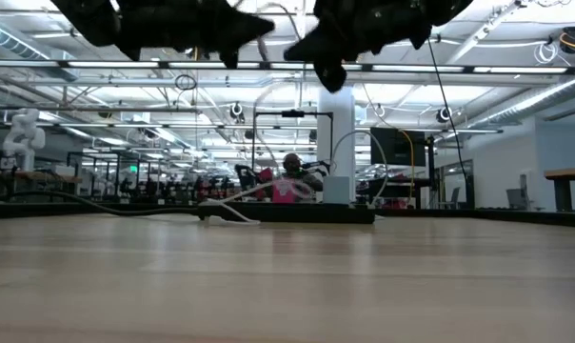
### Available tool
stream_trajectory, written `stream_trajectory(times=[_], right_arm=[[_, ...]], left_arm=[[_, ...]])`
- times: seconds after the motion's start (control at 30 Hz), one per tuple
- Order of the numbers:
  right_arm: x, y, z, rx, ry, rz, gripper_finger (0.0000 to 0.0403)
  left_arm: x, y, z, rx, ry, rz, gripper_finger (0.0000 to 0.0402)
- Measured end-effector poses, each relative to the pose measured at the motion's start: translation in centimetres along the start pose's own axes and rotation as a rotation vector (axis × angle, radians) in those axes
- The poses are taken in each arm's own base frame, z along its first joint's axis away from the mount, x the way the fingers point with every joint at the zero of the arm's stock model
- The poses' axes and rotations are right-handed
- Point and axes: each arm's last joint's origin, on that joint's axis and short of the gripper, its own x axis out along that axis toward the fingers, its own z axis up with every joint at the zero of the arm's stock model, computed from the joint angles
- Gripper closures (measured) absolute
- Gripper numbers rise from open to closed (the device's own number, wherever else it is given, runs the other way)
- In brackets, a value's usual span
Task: Insert USB
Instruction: Insert the white USB cable into the pink charger adapter
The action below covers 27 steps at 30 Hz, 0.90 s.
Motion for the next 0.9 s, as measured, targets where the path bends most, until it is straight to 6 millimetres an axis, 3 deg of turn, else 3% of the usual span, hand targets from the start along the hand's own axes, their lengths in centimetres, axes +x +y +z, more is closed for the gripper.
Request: stream_trajectory(times=[0.2,0.47,0.73,0.9], right_arm=[[0.2,-1.3,-1.6,0.012,0.097,-0.193,0.0335],[4.9,-3.8,-5.6,0.053,0.111,-0.197,0.0331],[9.9,-5.9,-9.0,0.084,-0.041,-0.09,0.0332],[9.9,-5.9,-9.2,0.114,-0.022,-0.071,0.032]], left_arm=[[-2.2,0.2,1.7,-0.088,-0.026,-0.005,0.0399],[-2.0,0.6,1.3,-0.116,-0.012,0.087,0.04],[-3.4,0.5,-1.7,-0.193,-0.133,0.218,0.0401],[-5.0,0.2,-4.2,-0.271,-0.185,0.334,0.0401]])
